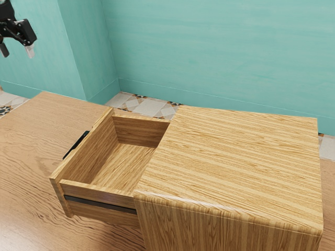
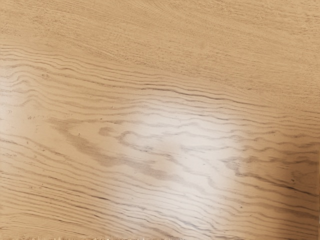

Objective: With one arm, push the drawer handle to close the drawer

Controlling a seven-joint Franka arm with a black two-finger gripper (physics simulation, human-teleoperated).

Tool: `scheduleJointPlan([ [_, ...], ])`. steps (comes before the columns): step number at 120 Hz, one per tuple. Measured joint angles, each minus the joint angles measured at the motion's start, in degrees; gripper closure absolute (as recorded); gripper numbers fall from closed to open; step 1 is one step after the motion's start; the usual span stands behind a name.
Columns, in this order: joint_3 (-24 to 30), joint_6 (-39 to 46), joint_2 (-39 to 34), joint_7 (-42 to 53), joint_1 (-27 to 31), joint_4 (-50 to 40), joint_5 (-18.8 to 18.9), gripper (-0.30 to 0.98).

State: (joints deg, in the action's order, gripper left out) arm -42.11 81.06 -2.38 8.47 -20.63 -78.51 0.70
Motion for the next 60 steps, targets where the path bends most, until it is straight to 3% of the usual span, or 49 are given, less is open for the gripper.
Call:
scheduleJointPlan([
  [24, 0.26, -0.25, -0.07, 0.76, 4.83, 0.9, 0.15, 0.02],
  [31, 1.73, -1.76, -3.16, 0.9, 2.77, 12.16, 0.86, 0.02],
  [38, 3.49, -2.82, -5.65, 0.97, -0.73, 16.75, 1.26, 0.02],
  [51, 4.35, -3.6, -6.65, 1.14, -2.11, 18.35, 1.63, 0.02],
  [60, 6.12, -4.36, -7.74, 1.18, -2.78, 14.27, 1.69, 0.02],
])
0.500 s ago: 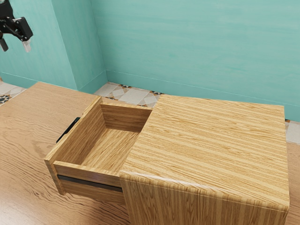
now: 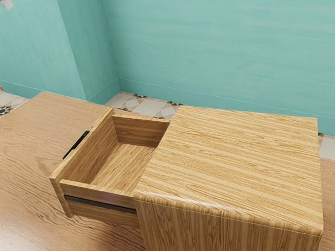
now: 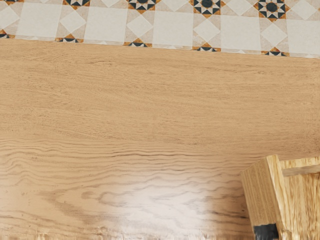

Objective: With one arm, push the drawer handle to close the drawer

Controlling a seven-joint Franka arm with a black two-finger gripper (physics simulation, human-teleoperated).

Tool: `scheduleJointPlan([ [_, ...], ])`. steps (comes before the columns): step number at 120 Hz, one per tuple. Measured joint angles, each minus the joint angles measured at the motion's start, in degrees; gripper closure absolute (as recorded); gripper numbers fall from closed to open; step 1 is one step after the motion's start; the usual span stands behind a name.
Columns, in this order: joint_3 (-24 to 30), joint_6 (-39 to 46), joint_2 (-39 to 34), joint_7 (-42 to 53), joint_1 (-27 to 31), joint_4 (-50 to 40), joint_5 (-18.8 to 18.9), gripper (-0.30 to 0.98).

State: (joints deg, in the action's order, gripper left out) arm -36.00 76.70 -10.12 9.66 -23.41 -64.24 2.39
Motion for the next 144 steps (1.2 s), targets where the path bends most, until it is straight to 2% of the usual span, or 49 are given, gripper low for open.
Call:
scheduleJointPlan([
  [4, 1.05, -0.08, -2.63, -0.1, -0.34, -5.14, 0.19, 0.02],
  [8, 3.27, 0.51, -8.43, -0.38, 0.67, -14.34, 0.86, 0.02],
  [16, 13.04, 1.69, -18.84, -1.01, 10.39, -29.55, 2.28, 0.02],
  [23, 17.16, 2.77, -26.25, -1.51, 15.67, -40.51, 3.41, 0.02],
  [35, 18.59, 6.31, -33.22, -2.27, 21.62, -56.44, 6.29, 0.02],
  [54, 15.15, 15.13, -34.6, -3.21, 25.62, -72.12, 9.34, 0.02],
  [73, 12.55, 20.58, -34.1, -3.95, 28.04, -79.79, 11.44, 0.02],
  [94, 10.83, 22.5, -30.79, -4.5, 28.48, -81.16, 12.29, 0.02],
  [120, 17.36, 22.77, -32.45, -2.28, 33.46, -79.11, 14.7, 0.02],
  [133, 17.59, 24.3, -32.61, 0.97, 33.08, -78.61, 16.28, 0.02],
  [144, 17.26, 27.5, -32.38, 8.05, 32.69, -78.63, 17.86, 0.02],
])
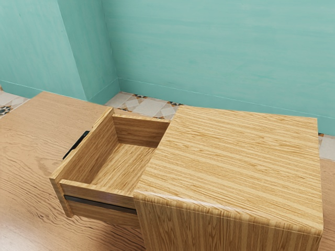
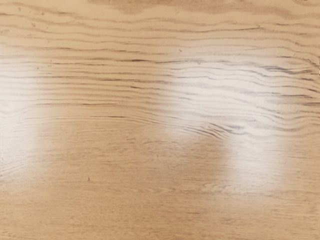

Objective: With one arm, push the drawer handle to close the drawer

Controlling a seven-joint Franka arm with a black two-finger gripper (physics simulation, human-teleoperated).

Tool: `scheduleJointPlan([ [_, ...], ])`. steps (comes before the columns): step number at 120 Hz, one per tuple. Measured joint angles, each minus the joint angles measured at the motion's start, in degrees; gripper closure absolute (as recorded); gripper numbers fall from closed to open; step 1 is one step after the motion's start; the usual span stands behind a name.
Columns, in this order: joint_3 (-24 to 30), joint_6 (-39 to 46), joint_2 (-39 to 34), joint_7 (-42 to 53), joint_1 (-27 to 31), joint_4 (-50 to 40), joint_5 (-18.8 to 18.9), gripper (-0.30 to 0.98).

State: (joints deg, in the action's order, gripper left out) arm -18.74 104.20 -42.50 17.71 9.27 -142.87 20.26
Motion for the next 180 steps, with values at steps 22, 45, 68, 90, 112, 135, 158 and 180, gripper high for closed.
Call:
scheduleJointPlan([
  [22, -1.16, 5.99, -0.21, 20.77, -2.93, -0.43, 0.75, 0.02],
  [45, -5.25, 8.04, -0.8, 41.26, -9.5, -0.5, 0.19, 0.02],
  [68, -7.47, 6.39, -1.53, 57.66, -12.73, -0.56, -2.89, 0.02],
  [90, -8.12, 5.56, -1.48, 68.61, -12.67, -0.43, -9.84, 0.02],
  [112, -8.56, 5.85, -1.17, 75.56, -12.39, -0.5, -13.18, 0.02],
  [135, -8.74, 7.01, -0.12, 76.33, -12.33, -0.21, -15.68, 0.02],
  [158, -8.5, 7.14, 0.95, 73.01, -12.33, -0.08, -14.06, 0.02],
  [180, -8.13, 6.8, 2.29, 69.57, -12.62, 0.53, -13.44, 0.08],
])
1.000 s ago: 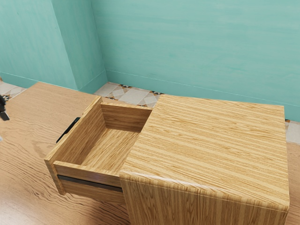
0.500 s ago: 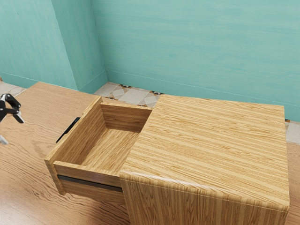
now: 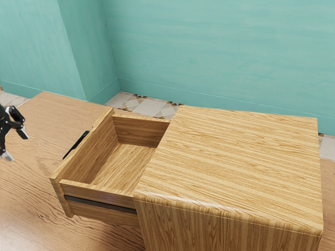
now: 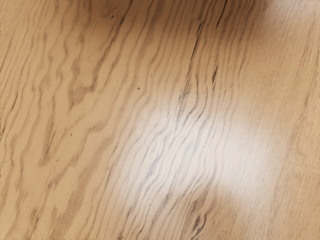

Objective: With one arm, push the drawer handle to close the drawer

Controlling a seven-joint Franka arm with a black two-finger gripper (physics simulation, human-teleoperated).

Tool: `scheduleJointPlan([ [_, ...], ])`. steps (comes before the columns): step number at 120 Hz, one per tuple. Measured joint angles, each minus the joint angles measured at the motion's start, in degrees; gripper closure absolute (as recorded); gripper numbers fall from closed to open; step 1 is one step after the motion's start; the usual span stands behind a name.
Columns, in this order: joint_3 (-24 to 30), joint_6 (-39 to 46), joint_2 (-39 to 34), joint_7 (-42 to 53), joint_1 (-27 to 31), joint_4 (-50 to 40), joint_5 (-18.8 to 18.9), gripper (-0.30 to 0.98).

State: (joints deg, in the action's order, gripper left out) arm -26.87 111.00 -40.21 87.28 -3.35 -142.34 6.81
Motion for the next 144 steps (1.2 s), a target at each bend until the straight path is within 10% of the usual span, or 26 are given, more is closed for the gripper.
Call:
scheduleJointPlan([
  [47, 0.94, 3.69, 3.38, -1.4, -2.57, 0.93, -2.63, 0.69],
  [144, 3.74, 4.4, 2.26, -1.8, -8.77, -0.61, -10.27, 0.78],
])
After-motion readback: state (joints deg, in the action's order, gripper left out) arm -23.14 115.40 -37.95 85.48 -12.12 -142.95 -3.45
